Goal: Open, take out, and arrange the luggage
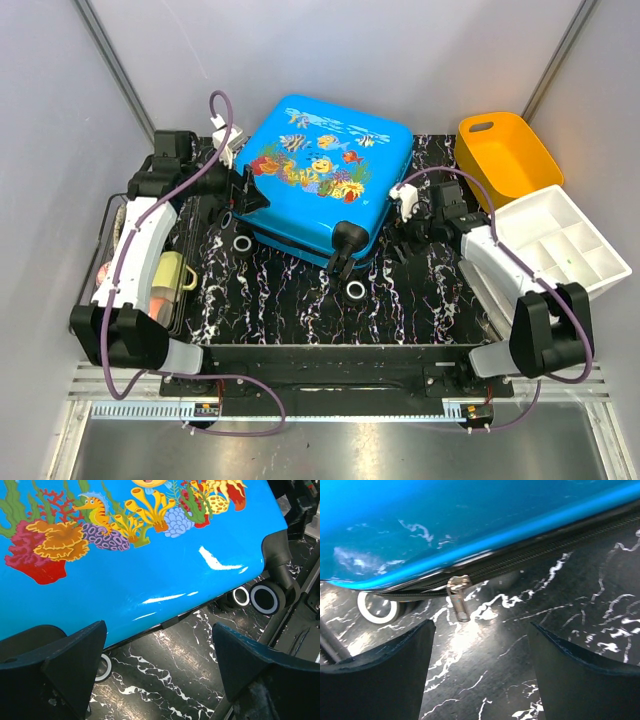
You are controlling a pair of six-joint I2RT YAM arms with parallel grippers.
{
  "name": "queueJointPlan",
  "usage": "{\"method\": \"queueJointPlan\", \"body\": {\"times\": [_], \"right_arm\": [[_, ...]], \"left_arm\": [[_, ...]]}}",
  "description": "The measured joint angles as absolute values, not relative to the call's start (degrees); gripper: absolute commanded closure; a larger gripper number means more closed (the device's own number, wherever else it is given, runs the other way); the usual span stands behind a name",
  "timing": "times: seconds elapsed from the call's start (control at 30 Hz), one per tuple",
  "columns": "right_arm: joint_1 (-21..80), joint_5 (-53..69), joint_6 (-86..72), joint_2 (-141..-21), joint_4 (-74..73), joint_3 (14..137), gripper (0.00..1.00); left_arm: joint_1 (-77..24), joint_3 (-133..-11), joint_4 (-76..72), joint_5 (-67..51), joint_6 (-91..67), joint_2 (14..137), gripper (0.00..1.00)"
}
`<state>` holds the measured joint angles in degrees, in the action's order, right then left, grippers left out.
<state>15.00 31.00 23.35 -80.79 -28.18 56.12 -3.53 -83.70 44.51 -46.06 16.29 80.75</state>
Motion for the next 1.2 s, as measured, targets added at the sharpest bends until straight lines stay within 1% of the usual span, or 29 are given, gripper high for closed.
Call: {"method": "queueJointPlan", "body": {"times": [0.13, 0.17, 0.23, 0.37, 0.43, 0.57, 0.67, 0.73, 0.83, 0.87, 0.97, 1.0, 1.07, 1.1, 1.2], "right_arm": [[16.14, 23.77, 21.39, -77.62, -22.7, 52.16, 0.16], [16.88, 21.3, 20.86, -76.05, -21.3, 50.46, 0.14], [18.79, 18.11, 20.03, -72.51, -18.59, 46.96, 0.11], [22.9, 13.43, 19.94, -65.23, -12.38, 40.18, 0.13], [24.32, 11.79, 20.25, -63.37, -9.06, 38.13, 0.16], [27.11, 8.93, 22.65, -63.66, -1.63, 35.24, 0.22], [29.3, 7.53, 25.82, -64.82, 3.81, 32.49, 0.3], [31.11, 6.17, 28.32, -66.04, 7.66, 30.44, 0.33], [33.91, 3.11, 32.34, -68.64, 12.71, 28.27, 0.44], [34.76, 1.93, 33.87, -69.58, 14.46, 27.77, 0.53], [36.25, -1.08, 36.75, -70.91, 18.83, 26.52, 0.69], [36.45, -2.5, 37.43, -70.98, 19.88, 26.44, 0.82], [36.49, -4.49, 38.52, -71.05, 21.21, 26.44, 0.98], [36.56, -5.61, 38.54, -71.05, 21.56, 26.46, 1.0], [35.86, -7.05, 38.09, -70.04, 20.6, 26.87, 1.0]], "left_arm": [[-3.68, -82.94, 44.14, -45.89, 15.94, 79.2, 0.09], [-3.68, -82.54, 43.9, -45.8, 15.64, 78.81, 0.09], [-3.68, -81.62, 43.2, -45.65, 14.98, 78.19, 0.09], [-3.68, -80.31, 42.33, -45.39, 13.56, 77.97, 0.09], [-3.68, -80.09, 42.3, -45.25, 12.8, 77.97, 0.09], [-3.68, -80.09, 41.5, -45.25, 10.9, 77.97, 0.08], [-3.68, -80.09, 40.66, -45.21, 9.41, 77.97, 0.08], [-3.68, -80.09, 40.32, -45.19, 8.14, 77.97, 0.08], [-3.68, -80.07, 40.1, -45.01, 6.35, 77.97, 0.09], [-3.68, -80.01, 40.01, -44.97, 5.85, 77.97, 0.09], [-3.68, -78.74, 39.31, -44.51, 4.38, 77.71, 0.09], [-3.68, -77.97, 39.22, -44.25, 3.95, 77.56, 0.09], [-3.68, -76.34, 39.33, -43.18, 3.07, 77.23, 0.09], [-3.68, -76.16, 39.4, -43.0, 3.01, 77.21, 0.09], [-3.68, -75.33, 39.55, -41.43, 2.92, 77.19, 0.08]]}}
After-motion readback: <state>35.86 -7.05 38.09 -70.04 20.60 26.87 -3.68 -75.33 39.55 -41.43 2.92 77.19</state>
